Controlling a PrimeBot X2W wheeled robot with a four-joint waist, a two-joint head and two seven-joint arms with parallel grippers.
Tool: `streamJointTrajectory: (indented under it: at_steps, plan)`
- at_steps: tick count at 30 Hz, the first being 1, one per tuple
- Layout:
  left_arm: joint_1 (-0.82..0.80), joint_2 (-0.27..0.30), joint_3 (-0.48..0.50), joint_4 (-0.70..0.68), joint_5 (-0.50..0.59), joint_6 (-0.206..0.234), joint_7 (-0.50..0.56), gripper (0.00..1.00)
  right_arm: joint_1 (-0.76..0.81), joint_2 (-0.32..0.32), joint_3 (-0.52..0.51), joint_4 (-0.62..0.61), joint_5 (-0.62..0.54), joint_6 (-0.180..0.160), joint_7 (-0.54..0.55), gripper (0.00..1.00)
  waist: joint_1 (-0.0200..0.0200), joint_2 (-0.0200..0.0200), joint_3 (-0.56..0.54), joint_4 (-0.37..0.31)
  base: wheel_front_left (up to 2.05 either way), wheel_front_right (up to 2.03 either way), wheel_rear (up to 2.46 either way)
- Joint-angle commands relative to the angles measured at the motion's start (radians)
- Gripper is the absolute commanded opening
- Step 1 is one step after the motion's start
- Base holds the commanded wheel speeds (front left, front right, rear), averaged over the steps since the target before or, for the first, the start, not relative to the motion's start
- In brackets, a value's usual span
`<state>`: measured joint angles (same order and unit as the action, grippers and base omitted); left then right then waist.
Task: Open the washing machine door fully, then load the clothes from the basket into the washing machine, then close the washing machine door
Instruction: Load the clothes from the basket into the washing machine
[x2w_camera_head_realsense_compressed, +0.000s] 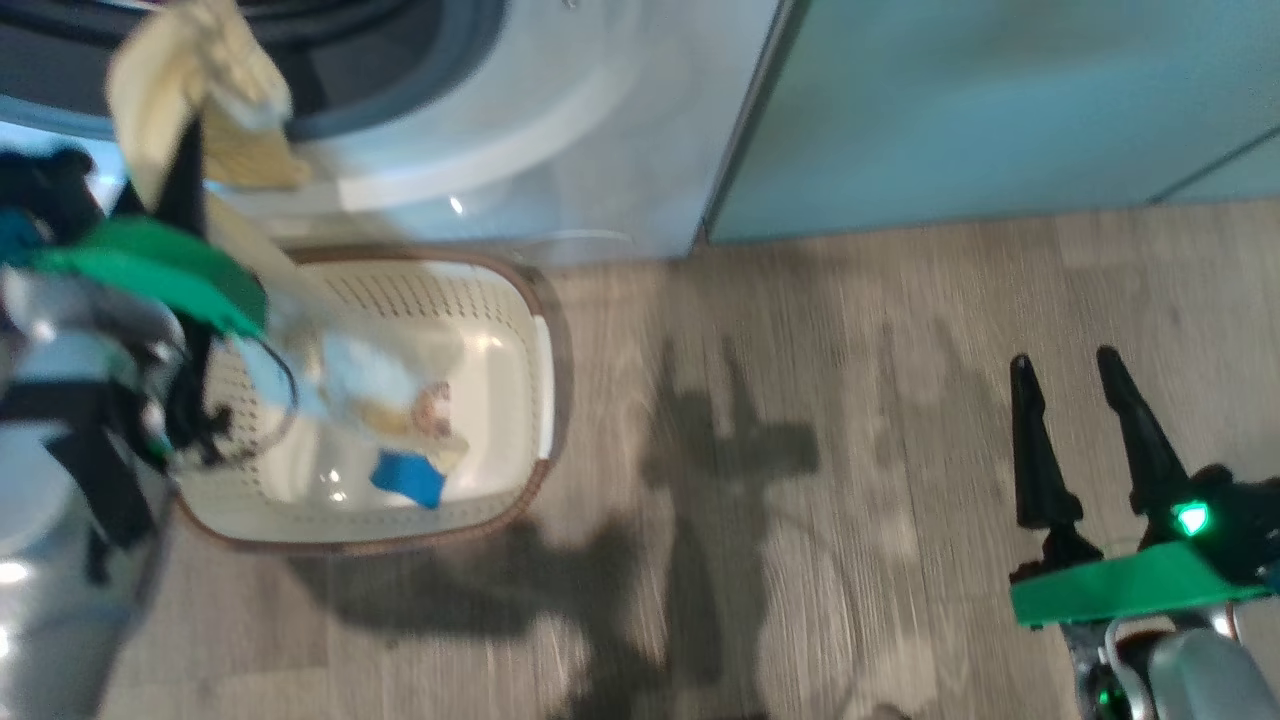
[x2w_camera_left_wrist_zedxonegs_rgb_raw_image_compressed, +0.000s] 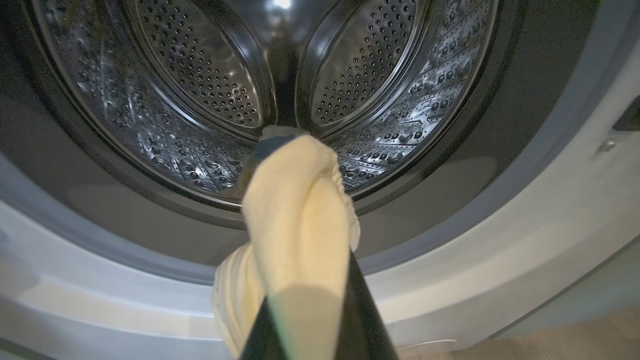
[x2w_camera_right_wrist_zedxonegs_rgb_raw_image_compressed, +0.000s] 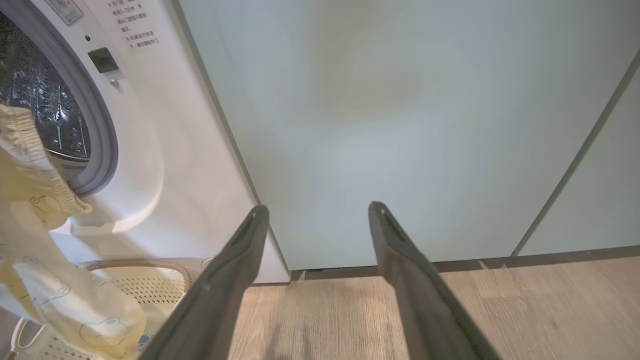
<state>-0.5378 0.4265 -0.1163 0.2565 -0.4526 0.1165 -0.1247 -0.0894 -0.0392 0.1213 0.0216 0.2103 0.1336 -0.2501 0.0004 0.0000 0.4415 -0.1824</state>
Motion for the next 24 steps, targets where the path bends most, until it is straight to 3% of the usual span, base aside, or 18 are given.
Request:
streamJointTrajectory:
  at_steps: [1,16,24]
  plan:
    - [-0.056,0.059,0.047,-0.021,0.001,-0.003,0.012,0.00,-0.021,-0.011,0.020,-0.027,0.008,-0.003,-0.010,1.00,-0.0004,0.0000,0.059,-0.033,0.00,0.00,0.00]
    - [-0.422,0.250,0.062,0.080,-0.038,-0.075,0.308,0.00,-0.127,-0.011,0.063,-0.062,0.114,-0.003,-0.011,1.00,-0.0004,0.0000,0.248,-0.122,0.00,0.00,0.00]
    - [-0.543,0.318,0.050,0.151,-0.018,-0.095,0.359,0.00,-0.145,-0.011,0.081,-0.065,0.135,-0.003,-0.012,1.00,-0.0004,0.0000,0.278,-0.163,0.00,0.00,0.00]
